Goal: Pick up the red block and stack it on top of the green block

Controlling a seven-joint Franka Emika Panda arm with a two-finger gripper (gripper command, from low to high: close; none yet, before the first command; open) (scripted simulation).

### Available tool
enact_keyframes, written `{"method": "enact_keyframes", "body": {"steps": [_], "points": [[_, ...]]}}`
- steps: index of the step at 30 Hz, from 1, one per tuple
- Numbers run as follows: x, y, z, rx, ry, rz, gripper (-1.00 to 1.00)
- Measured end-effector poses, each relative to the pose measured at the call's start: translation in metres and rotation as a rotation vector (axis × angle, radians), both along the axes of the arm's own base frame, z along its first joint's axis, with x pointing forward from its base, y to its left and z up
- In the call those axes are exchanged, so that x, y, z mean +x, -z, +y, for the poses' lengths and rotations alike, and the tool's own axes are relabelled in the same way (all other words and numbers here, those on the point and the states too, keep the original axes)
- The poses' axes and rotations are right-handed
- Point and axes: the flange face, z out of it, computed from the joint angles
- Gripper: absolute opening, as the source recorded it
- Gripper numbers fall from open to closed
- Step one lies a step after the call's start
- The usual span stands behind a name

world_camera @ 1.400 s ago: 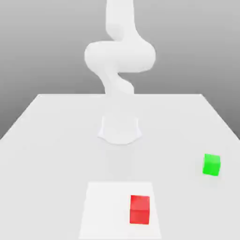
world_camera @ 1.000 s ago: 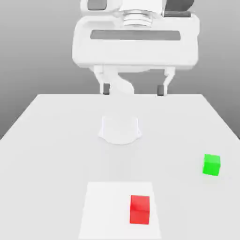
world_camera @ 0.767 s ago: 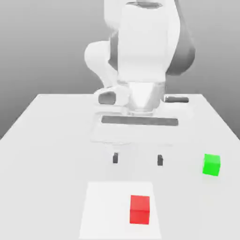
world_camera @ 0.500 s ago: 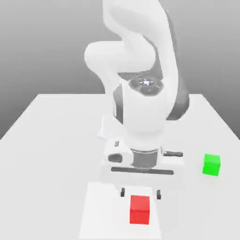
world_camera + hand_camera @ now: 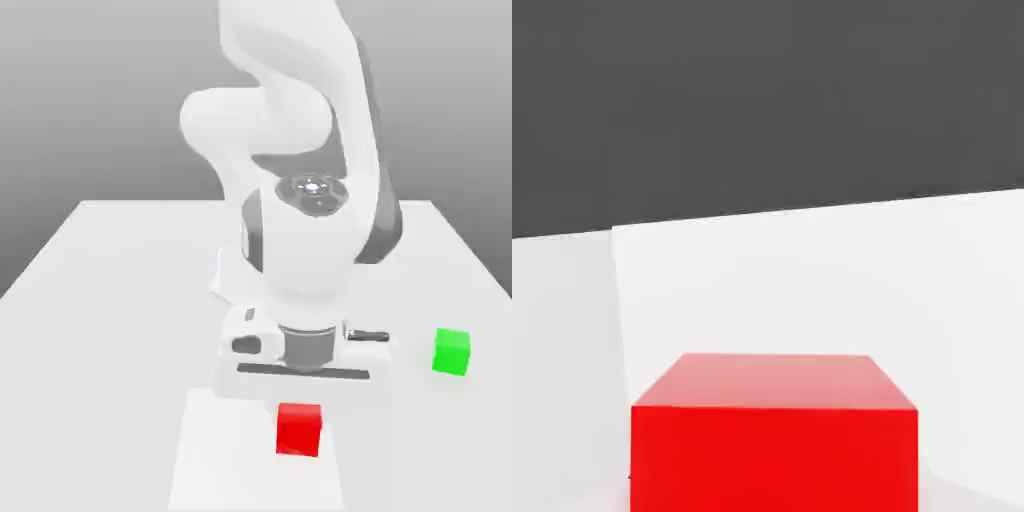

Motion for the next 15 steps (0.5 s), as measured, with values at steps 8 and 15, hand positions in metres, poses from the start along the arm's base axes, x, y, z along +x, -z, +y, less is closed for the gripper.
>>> {"method": "enact_keyframes", "body": {"steps": [8,15], "points": [[-0.097,-0.024,0.164,0.010,-0.145,0.004,-1.00],[-0.192,-0.029,0.230,-0.003,-0.186,-0.001,-1.00]]}}
